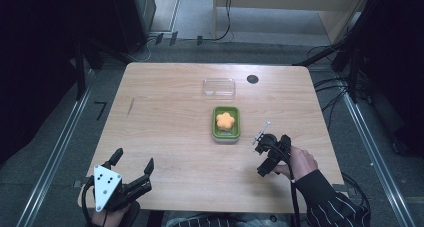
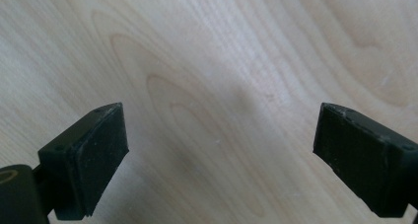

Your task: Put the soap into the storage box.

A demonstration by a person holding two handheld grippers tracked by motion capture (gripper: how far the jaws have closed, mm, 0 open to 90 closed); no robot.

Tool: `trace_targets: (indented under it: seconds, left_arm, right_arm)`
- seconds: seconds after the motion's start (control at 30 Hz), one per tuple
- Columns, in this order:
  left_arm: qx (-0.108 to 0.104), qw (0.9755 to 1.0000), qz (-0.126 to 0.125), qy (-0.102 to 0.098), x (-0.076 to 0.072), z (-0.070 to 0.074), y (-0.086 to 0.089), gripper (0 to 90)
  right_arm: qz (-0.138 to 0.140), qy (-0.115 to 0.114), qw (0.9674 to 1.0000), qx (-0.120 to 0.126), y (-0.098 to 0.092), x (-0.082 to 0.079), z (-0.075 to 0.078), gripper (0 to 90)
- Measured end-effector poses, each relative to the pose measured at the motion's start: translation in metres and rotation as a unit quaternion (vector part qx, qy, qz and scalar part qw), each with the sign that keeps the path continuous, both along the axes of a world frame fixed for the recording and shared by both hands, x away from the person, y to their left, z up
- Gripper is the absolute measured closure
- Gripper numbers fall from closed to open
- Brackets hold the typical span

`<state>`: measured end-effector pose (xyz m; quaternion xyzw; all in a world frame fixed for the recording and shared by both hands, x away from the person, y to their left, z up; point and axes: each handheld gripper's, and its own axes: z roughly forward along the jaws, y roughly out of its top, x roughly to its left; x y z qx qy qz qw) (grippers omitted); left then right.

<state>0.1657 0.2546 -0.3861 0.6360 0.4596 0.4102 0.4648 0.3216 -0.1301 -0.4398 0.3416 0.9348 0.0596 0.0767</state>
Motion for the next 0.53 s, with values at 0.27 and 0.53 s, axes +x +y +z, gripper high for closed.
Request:
trace_targets:
  seconds: [0.27,0.53]
  left_arm:
    - [0.0,1.0,0.0,-0.002,0.0,0.0,0.0,13.6]
    - [0.005,1.0,-0.001,-0.001,0.001,0.0,-0.002,13.7]
  right_arm:
    - [-0.003,0.012,0.9999,0.003,-0.011,-0.023,-0.012,6.3]
    - [-0.001,0.013,0.9999,0.006,-0.016,-0.032,-0.018,6.4]
